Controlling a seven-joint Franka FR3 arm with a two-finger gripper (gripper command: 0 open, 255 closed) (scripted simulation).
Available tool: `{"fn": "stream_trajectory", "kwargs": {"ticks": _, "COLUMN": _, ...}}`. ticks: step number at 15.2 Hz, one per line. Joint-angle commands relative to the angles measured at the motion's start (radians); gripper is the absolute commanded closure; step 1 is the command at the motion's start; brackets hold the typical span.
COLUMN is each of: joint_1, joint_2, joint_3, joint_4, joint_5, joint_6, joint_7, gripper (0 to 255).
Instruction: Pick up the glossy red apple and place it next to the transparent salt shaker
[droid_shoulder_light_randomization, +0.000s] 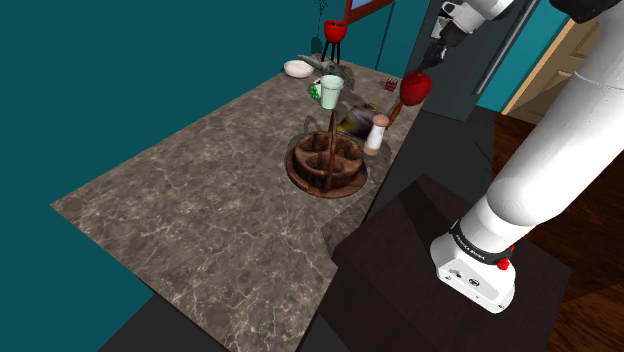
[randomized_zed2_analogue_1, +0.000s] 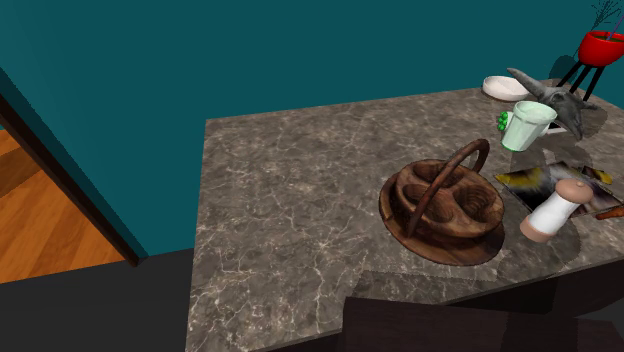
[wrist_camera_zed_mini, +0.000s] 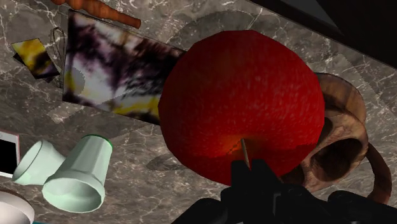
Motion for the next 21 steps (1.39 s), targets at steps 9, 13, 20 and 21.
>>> {"fn": "stream_trajectory", "kwargs": {"ticks": 9, "joint_1": -0.011, "joint_2": 0.062, "joint_3": 0.014, "joint_4": -0.067, "joint_5": 0.077, "joint_6": 0.090, "joint_7": -0.084, "gripper": 255}}
{"fn": "stream_trajectory", "kwargs": {"ticks": 13, "joint_1": -0.018, "joint_2": 0.093, "joint_3": 0.023, "joint_4": -0.086, "joint_5": 0.114, "joint_6": 0.121, "joint_7": -0.121, "gripper": 255}}
{"fn": "stream_trajectory", "kwargs": {"ticks": 20, "joint_1": -0.035, "joint_2": 0.154, "joint_3": 0.045, "joint_4": -0.110, "joint_5": 0.185, "joint_6": 0.171, "joint_7": -0.189, "gripper": 255}}
{"fn": "stream_trajectory", "kwargs": {"ticks": 21, "joint_1": -0.038, "joint_2": 0.163, "joint_3": 0.048, "joint_4": -0.113, "joint_5": 0.195, "joint_6": 0.178, "joint_7": -0.198, "gripper": 255}}
